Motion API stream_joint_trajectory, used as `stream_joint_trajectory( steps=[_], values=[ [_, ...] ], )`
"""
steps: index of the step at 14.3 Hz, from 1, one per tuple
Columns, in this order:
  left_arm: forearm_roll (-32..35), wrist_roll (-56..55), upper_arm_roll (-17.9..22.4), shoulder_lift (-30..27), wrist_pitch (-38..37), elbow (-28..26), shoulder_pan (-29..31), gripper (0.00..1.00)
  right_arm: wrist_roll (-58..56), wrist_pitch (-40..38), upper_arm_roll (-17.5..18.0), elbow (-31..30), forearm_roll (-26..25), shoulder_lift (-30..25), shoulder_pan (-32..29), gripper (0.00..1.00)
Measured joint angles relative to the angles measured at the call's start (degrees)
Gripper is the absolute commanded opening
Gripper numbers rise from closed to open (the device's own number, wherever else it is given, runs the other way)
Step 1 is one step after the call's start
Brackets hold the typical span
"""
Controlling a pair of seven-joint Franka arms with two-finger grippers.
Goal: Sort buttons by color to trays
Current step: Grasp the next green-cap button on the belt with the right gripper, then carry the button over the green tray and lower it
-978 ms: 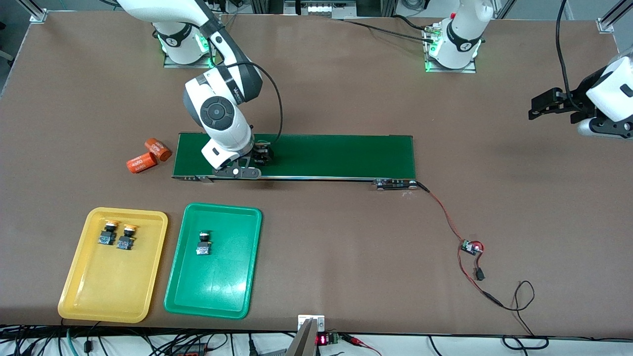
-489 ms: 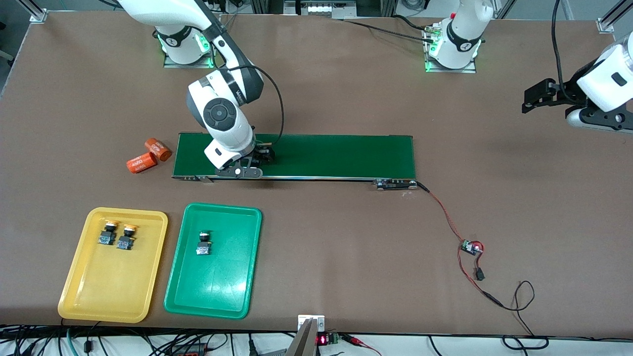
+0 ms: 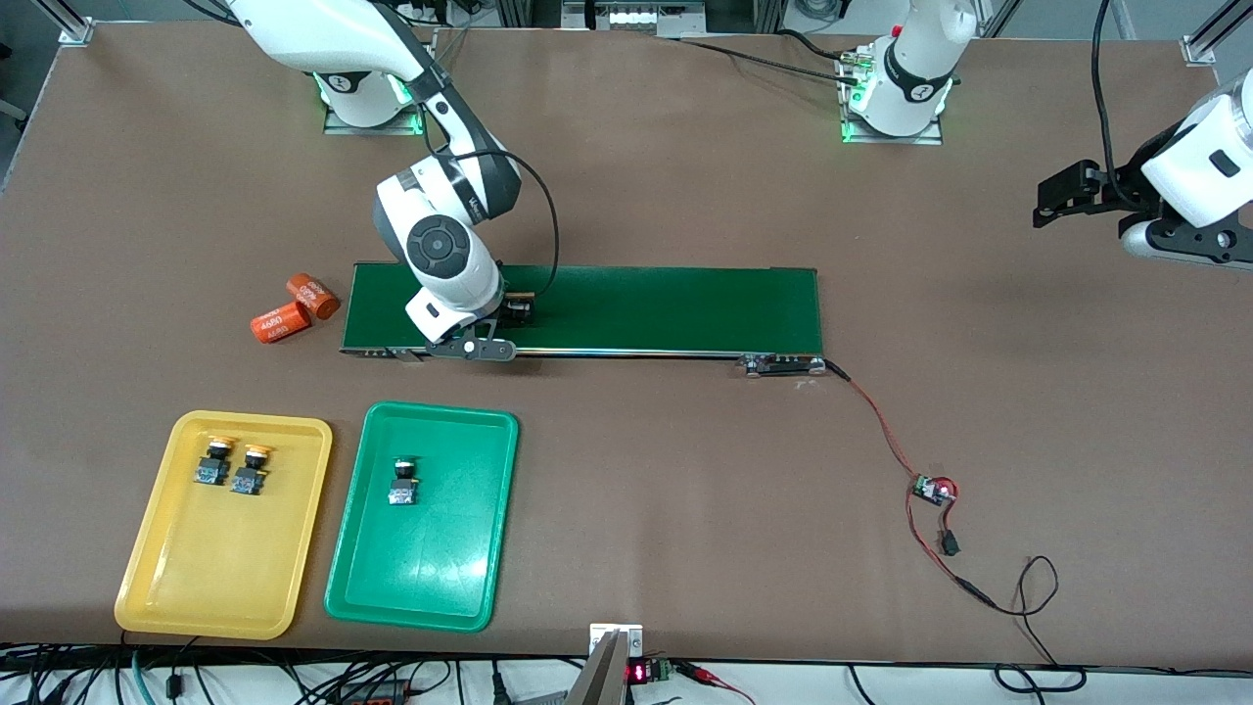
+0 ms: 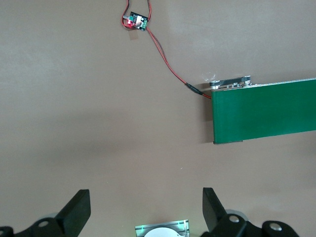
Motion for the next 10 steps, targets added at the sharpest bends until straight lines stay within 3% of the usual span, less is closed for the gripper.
stream_joint_trajectory(
  steps=[5,10],
  values=[
    [0.00,0.00,-0.02,0.18,0.01,0.02,0.00,1.00,-0.01,-2.18,-0.08,0.91,-0.02,-1.17,-1.40,0.35],
    [-0.04,0.00,-0.07,0.18,0.02,0.06,-0.03,1.00,-1.77,-11.27,-0.45,10.89,-0.10,-3.38,-4.22,0.34]
  ],
)
